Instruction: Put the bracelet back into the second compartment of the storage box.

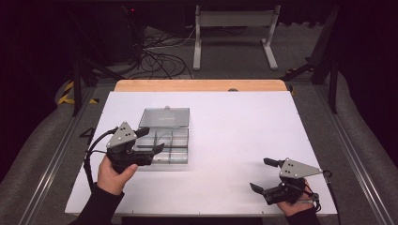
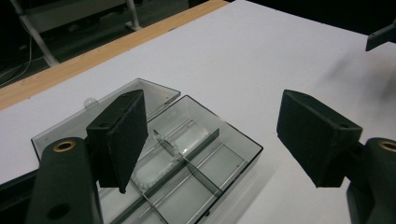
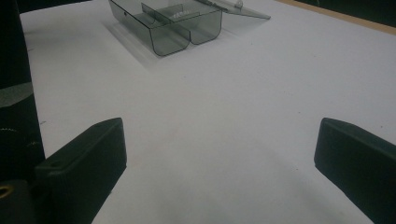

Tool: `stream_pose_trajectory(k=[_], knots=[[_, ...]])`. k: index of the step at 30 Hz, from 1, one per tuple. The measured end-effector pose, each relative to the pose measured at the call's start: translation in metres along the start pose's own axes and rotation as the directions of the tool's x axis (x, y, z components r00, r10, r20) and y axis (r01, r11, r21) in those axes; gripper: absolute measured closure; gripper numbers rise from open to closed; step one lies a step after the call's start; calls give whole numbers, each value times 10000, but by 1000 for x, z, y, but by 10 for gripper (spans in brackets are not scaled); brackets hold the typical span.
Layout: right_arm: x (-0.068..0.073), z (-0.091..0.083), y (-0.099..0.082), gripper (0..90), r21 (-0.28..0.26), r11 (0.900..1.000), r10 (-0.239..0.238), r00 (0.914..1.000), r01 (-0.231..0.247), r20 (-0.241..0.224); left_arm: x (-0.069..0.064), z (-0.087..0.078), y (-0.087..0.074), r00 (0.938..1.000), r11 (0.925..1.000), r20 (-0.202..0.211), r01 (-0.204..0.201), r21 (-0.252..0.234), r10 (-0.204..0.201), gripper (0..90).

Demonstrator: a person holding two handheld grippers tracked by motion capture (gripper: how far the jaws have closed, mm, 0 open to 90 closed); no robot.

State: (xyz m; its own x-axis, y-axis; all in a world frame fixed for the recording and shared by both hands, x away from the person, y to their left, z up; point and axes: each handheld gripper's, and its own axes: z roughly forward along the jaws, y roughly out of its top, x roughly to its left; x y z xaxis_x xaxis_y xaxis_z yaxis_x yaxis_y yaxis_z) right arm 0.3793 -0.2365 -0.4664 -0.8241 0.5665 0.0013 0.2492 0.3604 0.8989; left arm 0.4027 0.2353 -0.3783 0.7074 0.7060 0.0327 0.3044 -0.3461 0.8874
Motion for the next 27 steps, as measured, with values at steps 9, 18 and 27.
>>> stream_pose_trajectory(k=[9,18,27], knots=[[1,-1,1,26,33,10000,-24,10000,24,-70,-4,-17,-16,9999,9992,-61,92,-394,-95,222],[1,0,1,26,52,10000,-38,10000,38,-81,1,-32,-42,9984,9979,-473,285,-575,-312,211],[1,0,1,26,94,9999,-43,9999,45,-129,3,-39,-67,9987,9981,-504,91,-608,-122,211]])
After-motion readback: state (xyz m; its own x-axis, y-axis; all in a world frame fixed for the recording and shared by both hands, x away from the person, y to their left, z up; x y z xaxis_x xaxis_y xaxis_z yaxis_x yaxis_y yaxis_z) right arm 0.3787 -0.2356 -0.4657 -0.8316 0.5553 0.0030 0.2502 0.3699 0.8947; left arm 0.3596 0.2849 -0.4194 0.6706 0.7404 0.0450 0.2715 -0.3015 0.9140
